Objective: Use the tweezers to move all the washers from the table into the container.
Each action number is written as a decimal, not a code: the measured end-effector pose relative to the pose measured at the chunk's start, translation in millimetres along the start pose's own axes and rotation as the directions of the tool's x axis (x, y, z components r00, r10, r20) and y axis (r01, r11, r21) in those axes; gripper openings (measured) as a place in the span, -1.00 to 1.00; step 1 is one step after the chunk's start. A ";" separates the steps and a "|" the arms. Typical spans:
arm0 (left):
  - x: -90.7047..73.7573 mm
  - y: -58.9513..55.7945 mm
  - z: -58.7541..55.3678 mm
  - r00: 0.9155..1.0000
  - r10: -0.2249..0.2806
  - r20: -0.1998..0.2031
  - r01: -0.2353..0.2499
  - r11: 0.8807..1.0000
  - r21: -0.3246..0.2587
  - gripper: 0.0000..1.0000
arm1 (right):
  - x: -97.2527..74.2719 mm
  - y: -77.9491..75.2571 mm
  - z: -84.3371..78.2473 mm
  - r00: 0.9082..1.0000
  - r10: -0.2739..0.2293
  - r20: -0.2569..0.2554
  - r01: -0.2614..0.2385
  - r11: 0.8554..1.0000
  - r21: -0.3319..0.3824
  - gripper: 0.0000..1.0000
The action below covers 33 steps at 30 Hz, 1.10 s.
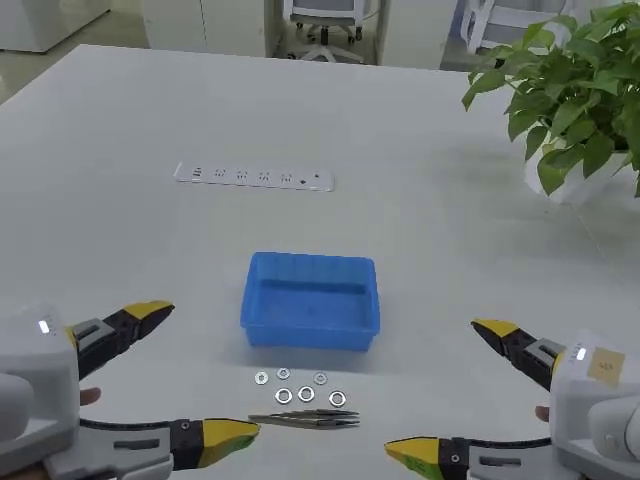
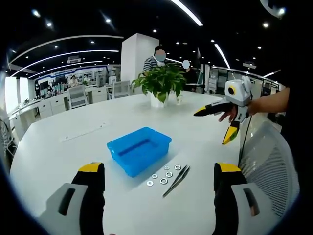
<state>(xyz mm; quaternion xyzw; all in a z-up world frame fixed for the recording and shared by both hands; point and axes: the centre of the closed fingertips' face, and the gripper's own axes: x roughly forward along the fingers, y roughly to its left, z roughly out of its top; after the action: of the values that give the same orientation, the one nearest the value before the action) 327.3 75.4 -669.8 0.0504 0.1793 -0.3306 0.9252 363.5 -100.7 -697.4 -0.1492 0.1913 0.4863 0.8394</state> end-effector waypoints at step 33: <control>1.0 3.3 0.7 0.999 -0.024 -0.032 0.025 0.999 0.039 0.89 | -1.2 -6.1 6.3 1.000 0.017 -0.006 -0.017 1.000 -0.025 0.97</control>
<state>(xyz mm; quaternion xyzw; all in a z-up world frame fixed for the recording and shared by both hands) 330.3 77.2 -669.5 0.0715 0.1881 -0.3446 0.9169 369.4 -101.8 -690.9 -0.1597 0.1890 0.4953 0.8327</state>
